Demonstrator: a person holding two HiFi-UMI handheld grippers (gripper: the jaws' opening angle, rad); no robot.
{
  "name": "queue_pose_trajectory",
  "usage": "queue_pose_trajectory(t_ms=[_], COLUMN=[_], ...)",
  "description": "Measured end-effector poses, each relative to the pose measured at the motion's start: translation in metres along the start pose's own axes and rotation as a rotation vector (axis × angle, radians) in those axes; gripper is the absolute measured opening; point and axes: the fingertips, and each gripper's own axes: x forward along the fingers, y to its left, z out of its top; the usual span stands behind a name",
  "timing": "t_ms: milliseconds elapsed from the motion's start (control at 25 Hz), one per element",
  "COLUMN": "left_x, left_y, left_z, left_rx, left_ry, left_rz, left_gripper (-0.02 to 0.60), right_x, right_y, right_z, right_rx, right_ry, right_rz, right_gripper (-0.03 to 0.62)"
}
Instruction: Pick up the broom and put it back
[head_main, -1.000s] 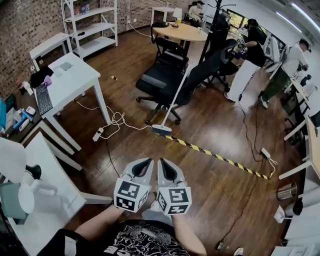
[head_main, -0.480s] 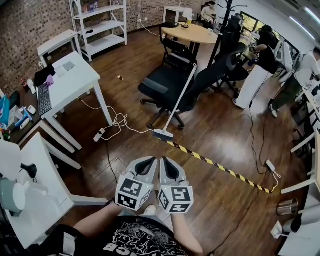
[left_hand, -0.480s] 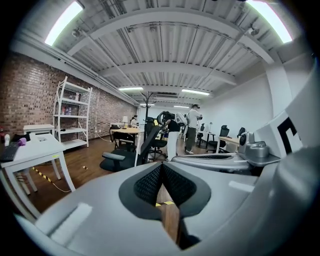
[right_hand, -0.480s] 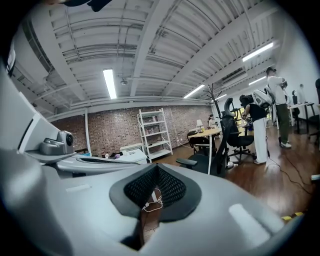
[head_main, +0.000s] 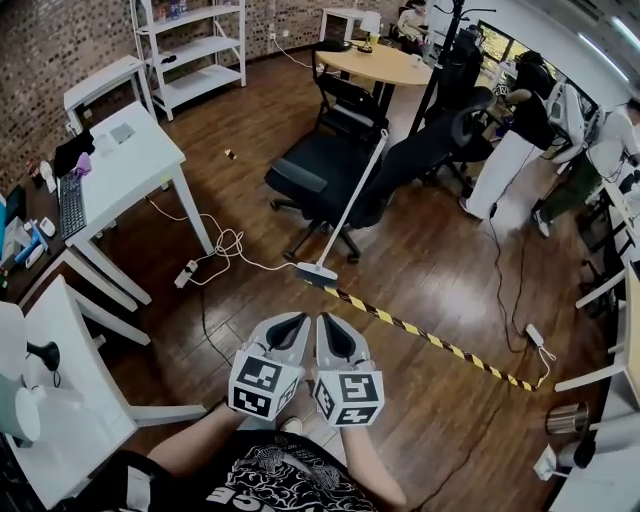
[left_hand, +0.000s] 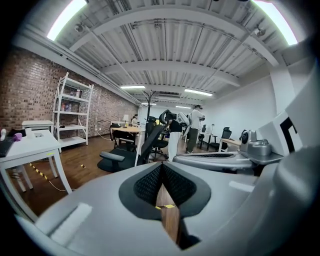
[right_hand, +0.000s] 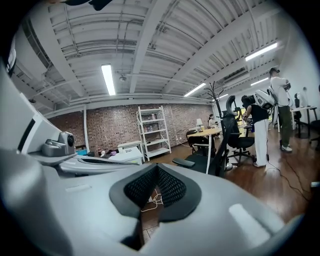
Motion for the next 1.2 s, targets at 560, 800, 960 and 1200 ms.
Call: queue_pose_trajectory(t_ms=[560,800,960,1200], left_x=[0.109,0.143,0.157,0.178], left_y=[0.104,0.149,0.170,0.193], left_z=[0.050,0.068,0.077,0.088], left_rx=[-0.040,-0.058,-0.058,-0.057], left_ry=[-0.022,-0.022,-0.023,-0.032], left_rz=[-0.051,-0.087,-0.124,-0.148], left_gripper=[0.006,0.006,0.006,0.006], right_x=[0.142,0.202,0.232,0.260], right_y=[-0.045,-0.052,-0.052,-0.060], right_z=[0.038,0.053,0.061,0.071], right_rx=[-0.046,-0.053,-0.059,-0.050], right_ry=[0.034,0.045,0.041,0.025], right_rz=[-0.062,-0.087,-0.114,-0.138], right_gripper=[0.000,0.000,0.000,0.000])
